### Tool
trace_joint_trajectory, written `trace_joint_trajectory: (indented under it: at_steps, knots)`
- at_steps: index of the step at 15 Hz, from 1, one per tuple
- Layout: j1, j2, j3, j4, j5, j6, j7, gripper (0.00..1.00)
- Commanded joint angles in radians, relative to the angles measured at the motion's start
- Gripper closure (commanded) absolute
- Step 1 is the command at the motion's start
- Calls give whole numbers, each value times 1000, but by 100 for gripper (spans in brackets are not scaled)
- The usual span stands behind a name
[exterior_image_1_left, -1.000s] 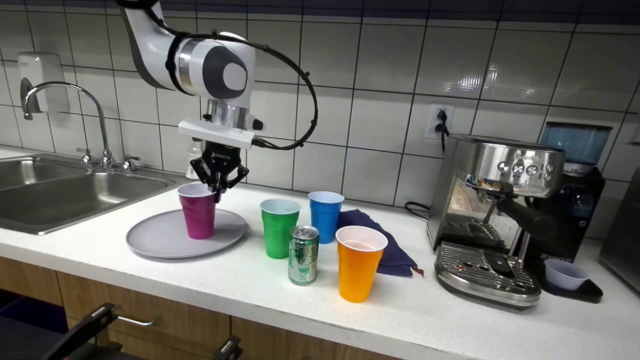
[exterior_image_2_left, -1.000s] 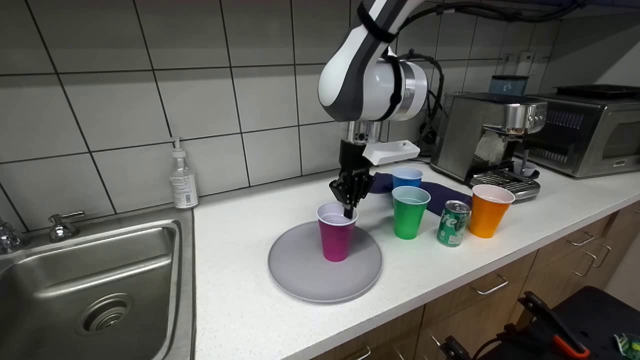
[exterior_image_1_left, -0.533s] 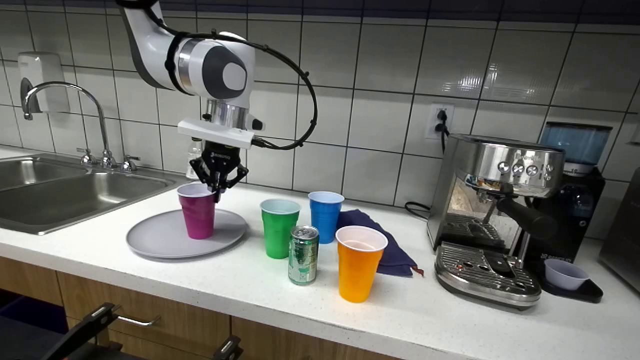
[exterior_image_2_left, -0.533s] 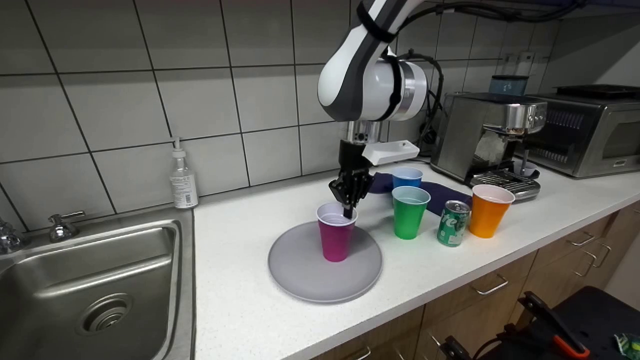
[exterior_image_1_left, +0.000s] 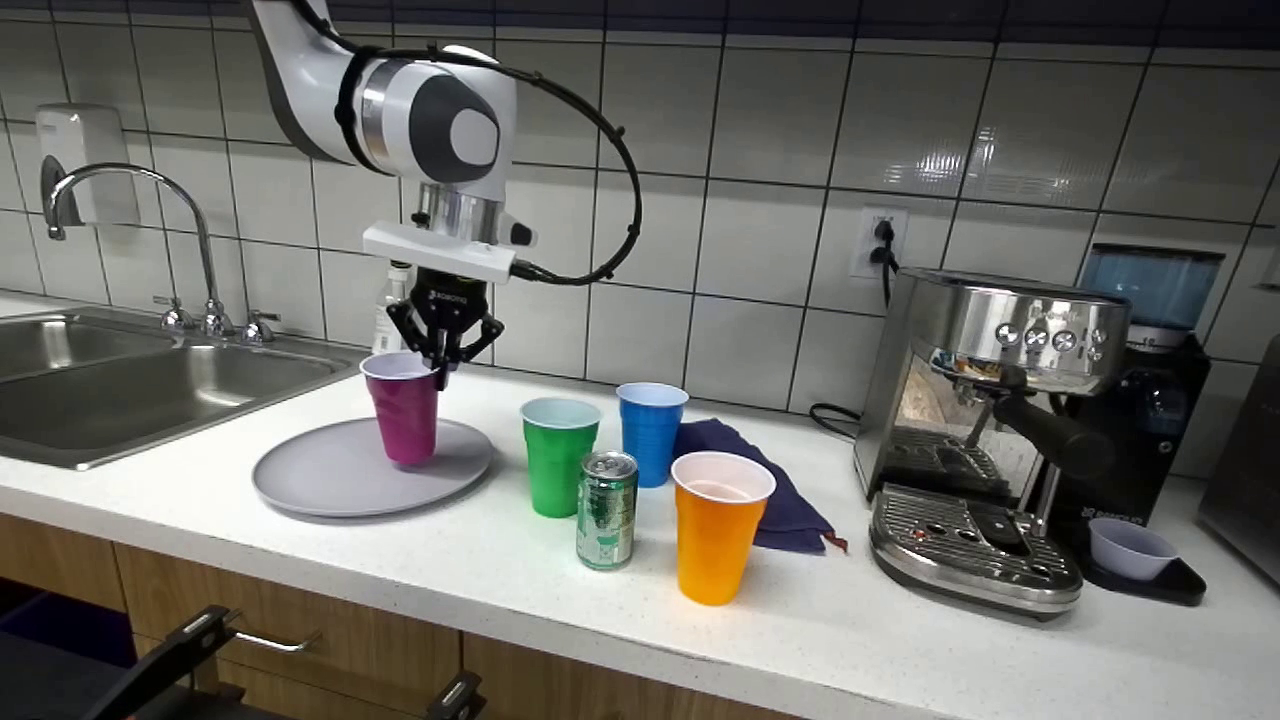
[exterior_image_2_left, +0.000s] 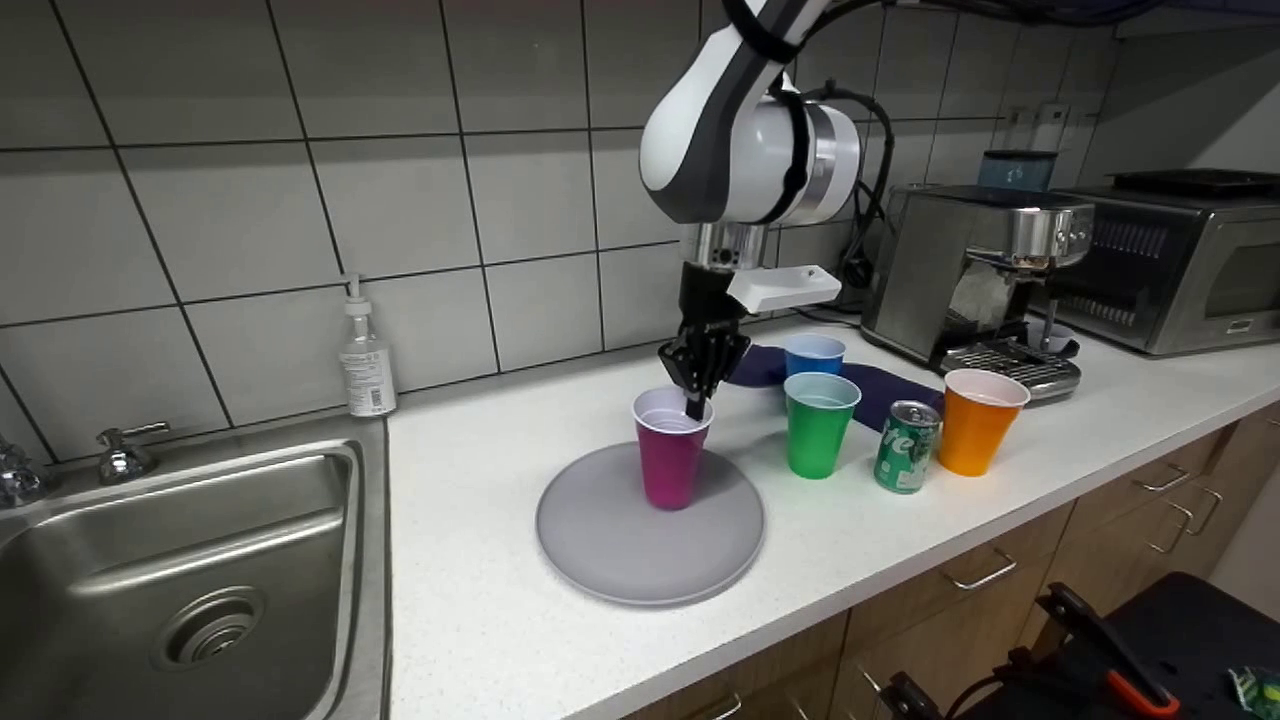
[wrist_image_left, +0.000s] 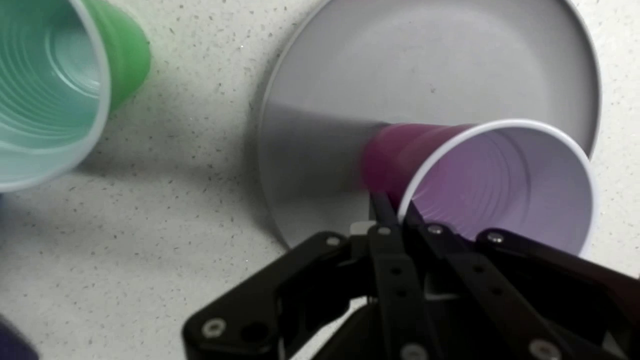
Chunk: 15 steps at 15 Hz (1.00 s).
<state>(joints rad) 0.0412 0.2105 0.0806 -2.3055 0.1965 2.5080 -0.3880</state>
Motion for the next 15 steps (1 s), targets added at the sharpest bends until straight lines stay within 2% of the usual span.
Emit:
trace_joint_trajectory:
  at_steps: [1,8,15]
  knots:
    - [-37,-61,24,-11,36,-40,-54,99]
    - [-38,-122,11,-24,66,-68,-79,99]
    - [-31,-218,-16,-57,50,-146,-70,99]
